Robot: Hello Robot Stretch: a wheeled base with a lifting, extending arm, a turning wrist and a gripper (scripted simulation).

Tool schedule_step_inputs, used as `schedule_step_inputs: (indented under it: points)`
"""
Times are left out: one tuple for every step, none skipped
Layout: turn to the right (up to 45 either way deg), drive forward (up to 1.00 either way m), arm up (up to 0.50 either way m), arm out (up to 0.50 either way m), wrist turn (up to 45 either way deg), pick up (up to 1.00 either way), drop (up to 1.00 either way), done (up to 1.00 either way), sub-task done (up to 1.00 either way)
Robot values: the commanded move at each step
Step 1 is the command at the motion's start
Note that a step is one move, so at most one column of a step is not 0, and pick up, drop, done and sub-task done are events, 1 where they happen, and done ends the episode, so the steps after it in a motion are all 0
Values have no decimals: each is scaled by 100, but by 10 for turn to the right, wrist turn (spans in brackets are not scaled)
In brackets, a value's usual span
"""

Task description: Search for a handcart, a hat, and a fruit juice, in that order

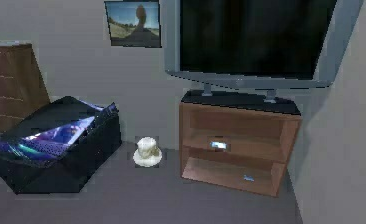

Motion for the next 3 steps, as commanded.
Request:
schedule_step_inputs:
  points:
    - [120, 0, 0, 0, 0, 0, 0, 0, 0]
    - [0, 90, 0, 0, 0, 0, 0, 0, 0]
    - [-420, 0, 0, 0, 0, 0, 0, 0, 0]
